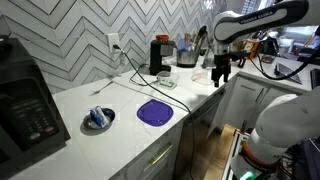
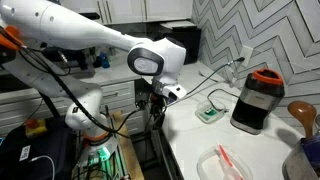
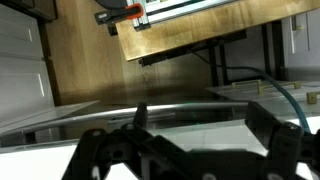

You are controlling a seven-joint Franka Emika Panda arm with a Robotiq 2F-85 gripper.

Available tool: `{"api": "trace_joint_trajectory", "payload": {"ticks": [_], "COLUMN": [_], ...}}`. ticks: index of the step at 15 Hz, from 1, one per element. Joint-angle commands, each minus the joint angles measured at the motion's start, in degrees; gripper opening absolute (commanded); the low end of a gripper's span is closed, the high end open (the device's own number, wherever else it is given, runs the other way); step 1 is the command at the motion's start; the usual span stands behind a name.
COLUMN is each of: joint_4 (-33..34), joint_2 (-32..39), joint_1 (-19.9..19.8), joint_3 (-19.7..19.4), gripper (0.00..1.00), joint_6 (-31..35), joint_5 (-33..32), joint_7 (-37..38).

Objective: Pick up the green object from the clear lunch box on the left and place it in the clear lunch box on the right

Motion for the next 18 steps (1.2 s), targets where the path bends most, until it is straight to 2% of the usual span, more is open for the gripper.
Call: {"api": "trace_joint_trajectory", "payload": {"ticks": [1, 3, 5, 10, 13, 15, 16, 17, 18], "joint_4": [0.1, 0.1, 1.3, 9.3, 15.7, 19.7, 20.9, 17.2, 18.8], "joint_2": [0.0, 0.0, 1.5, 7.4, 14.3, 18.5, 19.6, 15.4, 17.3], "joint_1": [0.3, 0.3, -0.3, 0.3, 1.1, 1.7, 1.8, 1.1, 1.4], "joint_3": [-0.3, -0.3, 0.8, -0.4, -0.5, -0.1, 0.1, 0.5, 0.6], "gripper": [1.0, 1.0, 1.0, 1.0, 1.0, 1.0, 1.0, 1.0, 1.0], "joint_6": [-0.2, -0.2, 0.2, 8.6, 13.9, 13.7, 13.2, 13.6, 13.6], "joint_5": [-0.1, -0.1, 0.7, 10.5, 11.9, 11.7, 11.8, 10.6, 10.6], "joint_7": [0.1, 0.1, 5.1, 12.6, 11.0, 9.2, 9.7, 10.6, 10.6]}}
